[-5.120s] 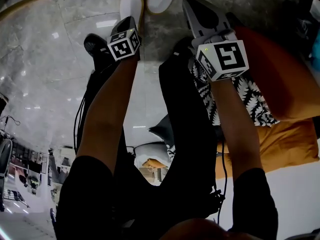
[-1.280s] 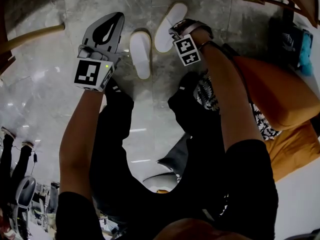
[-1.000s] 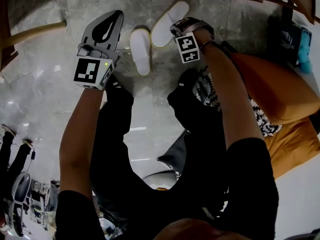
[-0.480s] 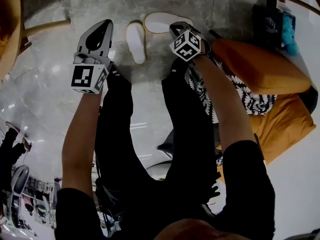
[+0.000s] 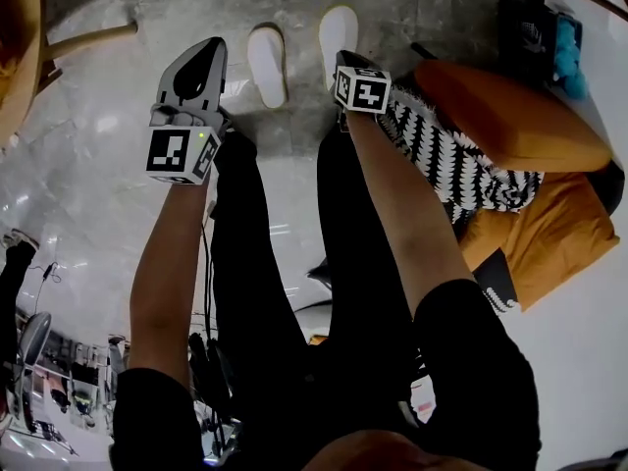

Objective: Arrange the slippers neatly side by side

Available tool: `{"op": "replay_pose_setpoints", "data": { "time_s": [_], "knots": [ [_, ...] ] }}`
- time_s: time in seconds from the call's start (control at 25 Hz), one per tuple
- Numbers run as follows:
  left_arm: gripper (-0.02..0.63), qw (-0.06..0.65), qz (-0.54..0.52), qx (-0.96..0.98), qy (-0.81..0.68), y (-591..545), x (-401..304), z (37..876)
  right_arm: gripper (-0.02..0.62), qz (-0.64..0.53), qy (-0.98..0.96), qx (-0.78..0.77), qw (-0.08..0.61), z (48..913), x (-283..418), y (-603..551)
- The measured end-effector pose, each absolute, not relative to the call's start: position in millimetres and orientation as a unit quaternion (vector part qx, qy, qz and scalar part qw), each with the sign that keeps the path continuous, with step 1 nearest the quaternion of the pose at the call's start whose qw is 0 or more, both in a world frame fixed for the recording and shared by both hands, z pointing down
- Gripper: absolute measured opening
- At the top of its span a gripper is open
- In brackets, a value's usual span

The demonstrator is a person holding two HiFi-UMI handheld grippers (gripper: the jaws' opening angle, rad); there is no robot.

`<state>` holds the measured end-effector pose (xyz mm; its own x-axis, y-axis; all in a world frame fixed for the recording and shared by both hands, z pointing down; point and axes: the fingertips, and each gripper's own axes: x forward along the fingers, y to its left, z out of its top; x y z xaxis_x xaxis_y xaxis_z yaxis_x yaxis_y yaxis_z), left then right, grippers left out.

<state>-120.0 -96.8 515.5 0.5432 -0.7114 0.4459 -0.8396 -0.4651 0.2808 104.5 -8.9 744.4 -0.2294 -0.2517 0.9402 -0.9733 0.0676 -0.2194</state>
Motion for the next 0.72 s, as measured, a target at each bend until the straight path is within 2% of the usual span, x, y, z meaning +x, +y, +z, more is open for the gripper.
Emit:
{"op": "replay_pose_setpoints", "data": {
  "time_s": [0.32,0.72],
  "knots": [
    [0.015,0.239,0.129,0.843,-0.463,-88.2,-124.7,536.8,0.037,0.519,-0.576,0.503,0.383,788.0,84.8,20.4],
    [0.015,0.255,0.138,0.822,-0.489,-61.3,-161.6,578.1,0.037,0.581,-0.519,0.525,0.343,843.1,70.9,47.0]
  ]
}}
